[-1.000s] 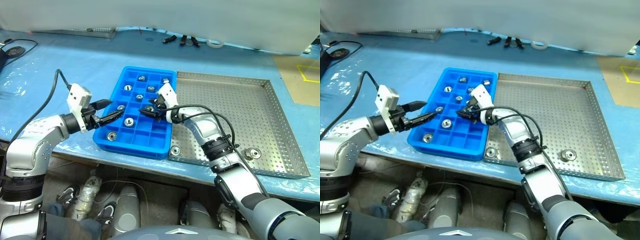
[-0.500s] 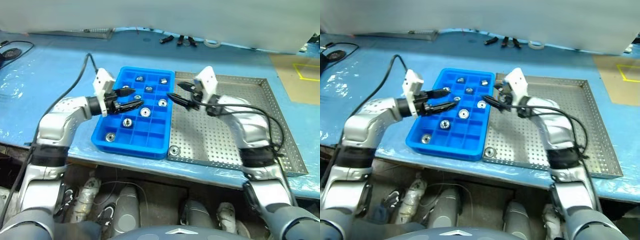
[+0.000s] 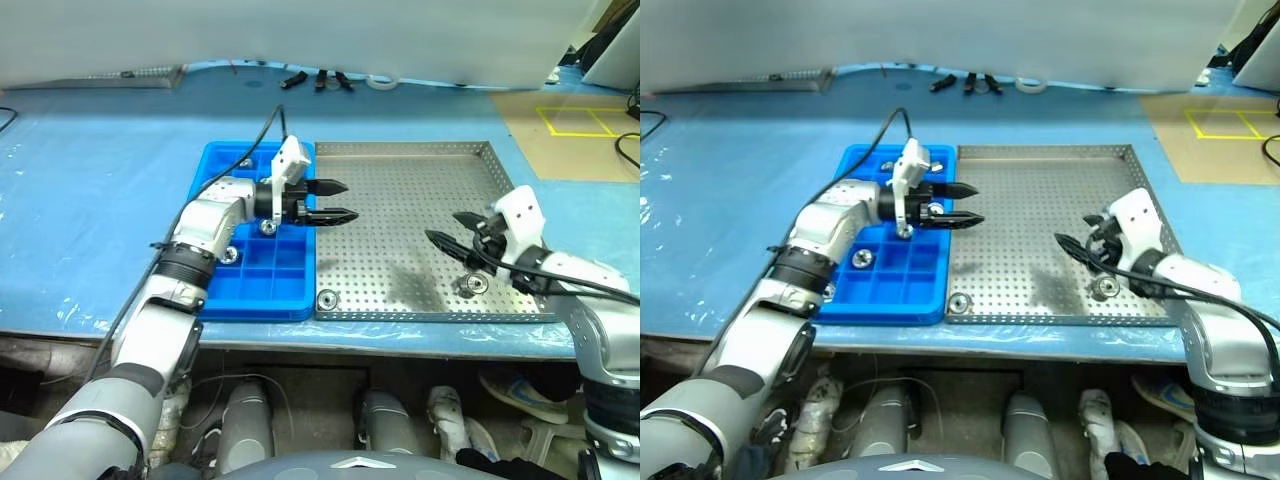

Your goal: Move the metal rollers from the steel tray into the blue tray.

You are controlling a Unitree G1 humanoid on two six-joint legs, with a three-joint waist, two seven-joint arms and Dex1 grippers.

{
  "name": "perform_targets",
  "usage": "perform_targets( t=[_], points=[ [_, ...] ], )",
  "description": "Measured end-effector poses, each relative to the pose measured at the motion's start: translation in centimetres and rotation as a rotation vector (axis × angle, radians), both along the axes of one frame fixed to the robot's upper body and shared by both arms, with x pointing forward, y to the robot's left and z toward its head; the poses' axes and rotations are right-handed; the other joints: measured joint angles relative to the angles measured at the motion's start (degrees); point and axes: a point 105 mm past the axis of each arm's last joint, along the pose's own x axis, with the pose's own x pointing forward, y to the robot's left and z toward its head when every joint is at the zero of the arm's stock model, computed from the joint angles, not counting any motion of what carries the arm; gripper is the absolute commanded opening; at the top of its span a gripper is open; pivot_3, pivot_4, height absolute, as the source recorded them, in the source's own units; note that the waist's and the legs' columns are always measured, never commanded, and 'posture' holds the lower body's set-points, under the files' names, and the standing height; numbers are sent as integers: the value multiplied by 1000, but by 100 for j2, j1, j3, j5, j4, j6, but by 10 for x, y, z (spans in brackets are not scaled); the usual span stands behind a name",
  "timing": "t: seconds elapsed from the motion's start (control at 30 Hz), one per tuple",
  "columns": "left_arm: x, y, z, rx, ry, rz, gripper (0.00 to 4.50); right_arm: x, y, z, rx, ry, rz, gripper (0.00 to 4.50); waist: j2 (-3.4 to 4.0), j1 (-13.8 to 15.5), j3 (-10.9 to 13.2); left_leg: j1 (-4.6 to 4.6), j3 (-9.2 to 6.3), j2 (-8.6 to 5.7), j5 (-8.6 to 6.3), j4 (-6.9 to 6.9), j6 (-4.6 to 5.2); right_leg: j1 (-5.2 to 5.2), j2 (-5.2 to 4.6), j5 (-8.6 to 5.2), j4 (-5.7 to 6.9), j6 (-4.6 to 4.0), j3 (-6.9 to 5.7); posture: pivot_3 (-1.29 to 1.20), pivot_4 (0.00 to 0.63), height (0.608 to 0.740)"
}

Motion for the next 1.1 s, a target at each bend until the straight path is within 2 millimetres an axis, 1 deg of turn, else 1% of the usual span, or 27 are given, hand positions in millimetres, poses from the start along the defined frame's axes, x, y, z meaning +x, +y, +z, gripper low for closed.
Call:
perform_targets(
  t=[0.07, 0.17, 0.27, 0.37, 0.63, 0.83, 0.93, 1.1],
  points=[
    [-2, -11, 1, 1, -10, -42, 3635, -9, -8, -15, -5, 49, -27, 3284, 1, -16, -1, 1, 7, -1, -7, 11, 11, 0, -2, 0, 0, 0, 7, -416, 150, 740],
    [-5, -21, 1, 2, -17, -81, 3635, -19, -15, -33, -5, 103, -50, 3284, 2, -50, -1, 3, 13, -1, -14, 22, 21, 4, -3, 0, 0, 0, 14, -423, 150, 740],
    [-7, -21, 0, 4, -19, -97, 3635, -25, -27, -50, -10, 149, -89, 3284, 2, -104, -1, 6, 13, -2, -18, 34, 28, 13, -5, 0, -1, 0, 14, -422, 150, 740],
    [-6, -21, -2, 11, -21, -101, 3635, -25, -37, -58, -16, 160, -129, 3284, 2, -148, -1, 12, 13, -2, -24, 50, 35, 26, -6, 0, -2, 0, 15, -418, 150, 740],
    [-4, -17, -4, 28, -26, -87, 3635, -22, -44, -60, -42, 137, -144, 3284, 2, -154, -1, 16, 14, -4, -37, 70, 56, 45, -10, 1, -11, -1, 16, -393, 150, 740],
    [-3, -14, -5, 34, -25, -81, 3635, -14, -45, -59, -52, 115, -144, 3284, 0, -151, -1, 27, 16, -4, -39, 77, 58, 59, -10, 6, -15, -8, 19, -383, 150, 740],
    [-2, -12, -6, 42, -27, -72, 3635, -13, -46, -60, -50, 115, -145, 2680, -2, -154, -3, 37, 16, -4, -40, 77, 60, 74, -10, 6, -21, -8, 19, -377, 150, 740],
    [-2, -9, -7, 50, -31, -65, 3635, -11, -43, -60, -49, 112, -127, 1043, -7, -155, -5, 48, 18, -4, -41, 76, 60, 80, -10, 6, -23, -8, 24, -370, 150, 740]
  ],
)
